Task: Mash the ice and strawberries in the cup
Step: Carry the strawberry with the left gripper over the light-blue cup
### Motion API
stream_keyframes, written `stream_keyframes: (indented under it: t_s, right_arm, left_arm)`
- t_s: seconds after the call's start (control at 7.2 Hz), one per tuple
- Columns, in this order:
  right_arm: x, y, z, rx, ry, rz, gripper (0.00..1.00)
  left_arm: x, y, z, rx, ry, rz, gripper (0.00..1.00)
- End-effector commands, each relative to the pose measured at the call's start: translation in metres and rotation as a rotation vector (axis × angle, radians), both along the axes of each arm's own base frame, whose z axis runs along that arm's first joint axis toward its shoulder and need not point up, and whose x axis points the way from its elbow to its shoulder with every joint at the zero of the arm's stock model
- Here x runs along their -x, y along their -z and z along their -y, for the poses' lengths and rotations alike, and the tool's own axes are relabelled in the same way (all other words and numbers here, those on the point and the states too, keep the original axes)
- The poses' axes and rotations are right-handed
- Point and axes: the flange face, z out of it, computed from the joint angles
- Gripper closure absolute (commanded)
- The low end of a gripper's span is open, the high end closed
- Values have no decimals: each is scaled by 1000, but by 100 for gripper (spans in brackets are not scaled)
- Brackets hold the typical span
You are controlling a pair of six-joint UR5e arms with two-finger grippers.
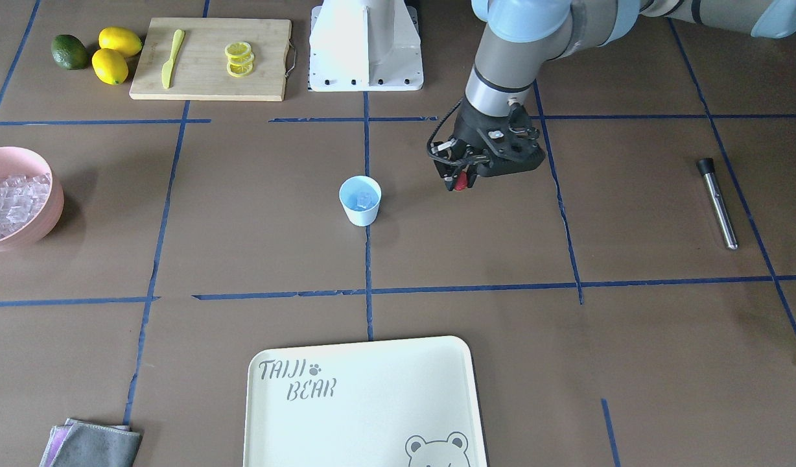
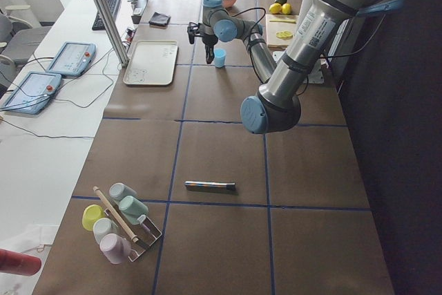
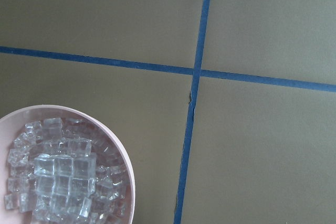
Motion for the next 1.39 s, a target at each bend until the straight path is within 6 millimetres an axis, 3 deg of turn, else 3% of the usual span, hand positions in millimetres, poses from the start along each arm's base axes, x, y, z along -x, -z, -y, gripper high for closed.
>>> stream_keyframes:
  t_s: [0.0, 0.14, 0.28, 0.56, 0.83, 0.97, 1.11, 1.25]
  right_arm:
    - [-1, 2, 1, -1, -5, 3, 0]
    - [-1, 2, 1, 0, -6, 3, 0]
    - [-1, 4, 2, -6, -6, -1, 0]
    - [-2, 6, 4, -13, -5, -2, 0]
    - [-2, 10, 6, -22, -4, -4, 0]
    - [-2, 10, 7, -23, -5, -6, 0]
    - [-2, 10, 7, -22, -5, -6, 0]
    - [-2, 9, 7, -19, -6, -6, 0]
  left_arm:
    - [-72, 43, -11, 37, -8, -94, 100]
    - [-101, 55, -19, 57, -25, -88, 100]
    - [-111, 53, -23, 64, -36, -80, 100]
    - [-122, 47, -22, 72, -42, -65, 100]
    - [-124, 44, -21, 71, -41, -69, 92]
    - [-124, 46, -21, 69, -41, -72, 80]
    - [-124, 46, -22, 69, -42, -73, 54]
    - [-122, 48, -21, 50, -44, -94, 19]
